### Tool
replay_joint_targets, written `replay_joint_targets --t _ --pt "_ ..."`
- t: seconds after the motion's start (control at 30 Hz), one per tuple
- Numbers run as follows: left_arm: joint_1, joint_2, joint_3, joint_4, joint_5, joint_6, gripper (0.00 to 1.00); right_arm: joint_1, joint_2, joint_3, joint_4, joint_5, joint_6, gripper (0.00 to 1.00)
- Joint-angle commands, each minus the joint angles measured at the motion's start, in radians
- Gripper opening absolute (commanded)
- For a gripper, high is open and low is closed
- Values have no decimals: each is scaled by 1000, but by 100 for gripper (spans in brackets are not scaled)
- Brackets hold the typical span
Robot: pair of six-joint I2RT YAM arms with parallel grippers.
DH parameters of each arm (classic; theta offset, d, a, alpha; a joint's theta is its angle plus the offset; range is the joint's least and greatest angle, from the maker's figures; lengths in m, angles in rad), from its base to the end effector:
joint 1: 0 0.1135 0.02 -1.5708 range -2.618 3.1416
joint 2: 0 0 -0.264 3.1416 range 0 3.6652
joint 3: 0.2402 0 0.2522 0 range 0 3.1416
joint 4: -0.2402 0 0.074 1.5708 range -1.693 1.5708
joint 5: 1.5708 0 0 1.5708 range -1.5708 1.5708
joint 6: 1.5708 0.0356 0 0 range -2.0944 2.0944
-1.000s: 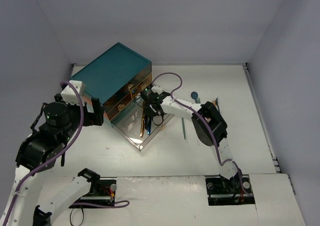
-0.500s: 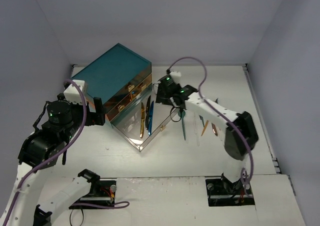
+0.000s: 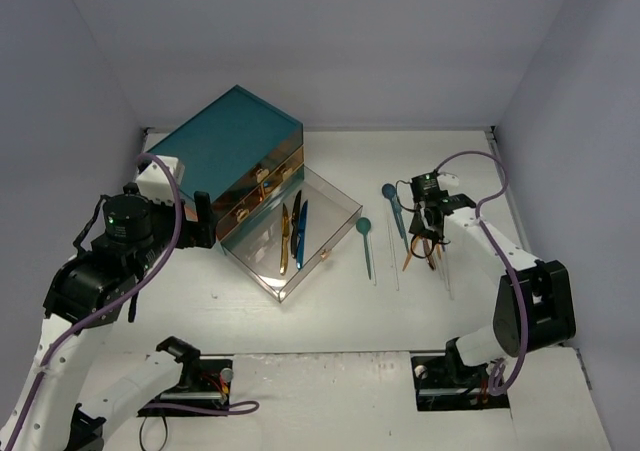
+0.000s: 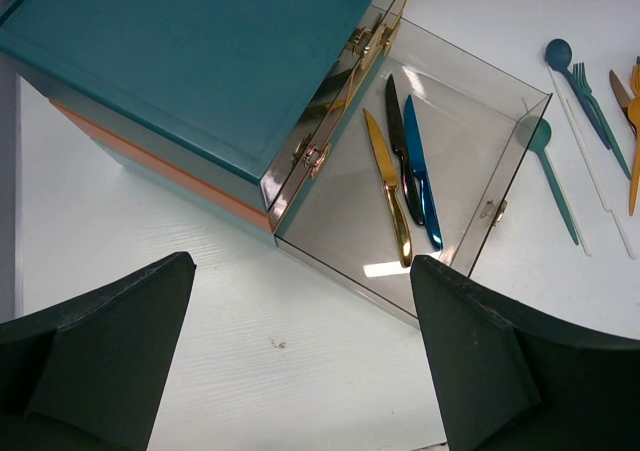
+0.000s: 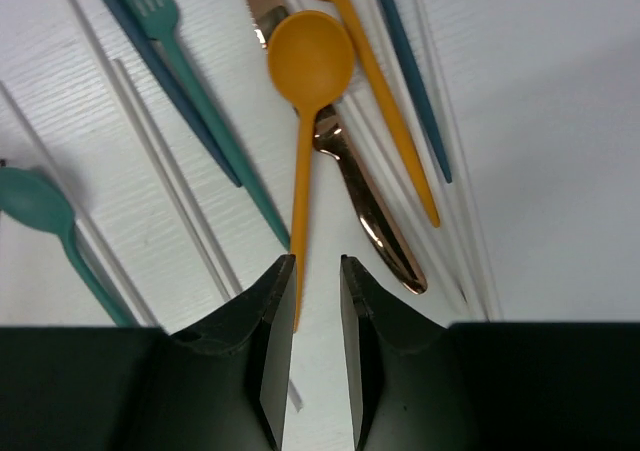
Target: Sort the eating utensils into containers
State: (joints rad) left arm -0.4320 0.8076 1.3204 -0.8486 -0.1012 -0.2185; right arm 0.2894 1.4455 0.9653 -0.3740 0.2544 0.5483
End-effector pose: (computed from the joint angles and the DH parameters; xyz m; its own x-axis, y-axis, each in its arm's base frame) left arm 0.1149 -0.0490 0.4407 -0.3636 -0.0698 -0.9289 0.2572 0.9509 -0.1722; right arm 0.2932 0.0779 0.2337 -0.6781 0.3244 -0.6595 0.2762 0.9440 0.1804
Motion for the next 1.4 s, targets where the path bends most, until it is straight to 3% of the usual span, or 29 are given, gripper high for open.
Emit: replay_joint_targets --t 0.0,0.3,0.7,1.37 --pt "-6 16 13 44 17 -16 88 -32 26 0 11 34 -1 21" --pt "-5 9 3 39 10 -16 88 -48 168 48 23 70 -22 19" --pt "-5 1 -5 31 -9 -14 88 -46 291 89 89 -10 -65 19" --pt "-5 7 -20 34 -25 -11 88 -126 211 58 119 -91 -250 20"
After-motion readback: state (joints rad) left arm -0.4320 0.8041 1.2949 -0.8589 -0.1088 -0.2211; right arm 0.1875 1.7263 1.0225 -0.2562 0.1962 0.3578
